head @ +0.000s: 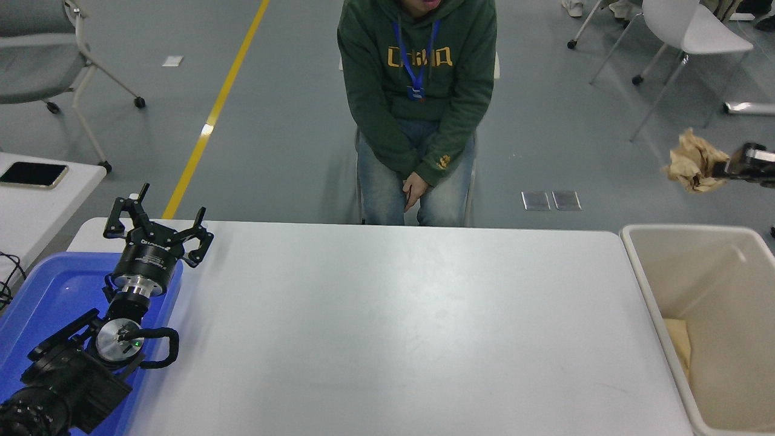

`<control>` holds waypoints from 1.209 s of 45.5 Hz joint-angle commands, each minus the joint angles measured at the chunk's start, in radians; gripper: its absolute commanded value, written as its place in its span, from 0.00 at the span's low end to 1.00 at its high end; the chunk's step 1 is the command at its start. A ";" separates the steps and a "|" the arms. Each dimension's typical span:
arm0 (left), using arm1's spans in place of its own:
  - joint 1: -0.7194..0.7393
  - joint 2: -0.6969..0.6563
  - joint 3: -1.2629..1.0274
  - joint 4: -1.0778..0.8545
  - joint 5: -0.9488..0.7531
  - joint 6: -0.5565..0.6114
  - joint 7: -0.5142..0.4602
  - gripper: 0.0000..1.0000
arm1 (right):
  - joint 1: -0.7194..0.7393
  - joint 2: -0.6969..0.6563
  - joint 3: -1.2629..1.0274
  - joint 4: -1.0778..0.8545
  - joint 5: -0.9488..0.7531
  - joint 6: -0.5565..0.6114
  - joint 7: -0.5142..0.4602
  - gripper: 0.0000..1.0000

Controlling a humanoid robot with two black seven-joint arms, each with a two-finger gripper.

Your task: Clean the table surface

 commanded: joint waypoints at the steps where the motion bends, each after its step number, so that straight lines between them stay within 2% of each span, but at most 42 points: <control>1: 0.000 0.000 0.000 0.000 0.001 0.000 0.001 1.00 | -0.230 0.011 0.035 -0.219 0.016 -0.053 -0.010 0.00; 14: 0.000 0.000 0.000 0.000 0.001 0.000 0.000 1.00 | -0.500 0.128 0.202 -0.443 0.016 -0.073 -0.072 0.00; 23: 0.000 0.000 0.000 0.000 -0.001 0.000 0.000 1.00 | -0.596 0.205 0.265 -0.494 0.016 -0.144 -0.202 0.00; 43: 0.000 0.000 0.000 0.000 -0.001 0.000 0.000 1.00 | -0.664 0.358 0.426 -0.505 0.016 -0.244 -0.411 0.00; 53: 0.000 0.000 0.000 0.000 -0.001 0.000 0.000 1.00 | -0.688 0.426 0.468 -0.539 0.018 -0.250 -0.480 0.00; 55: 0.000 0.000 0.000 0.000 -0.001 0.000 0.000 1.00 | -0.688 0.435 0.474 -0.539 0.018 -0.257 -0.492 0.02</control>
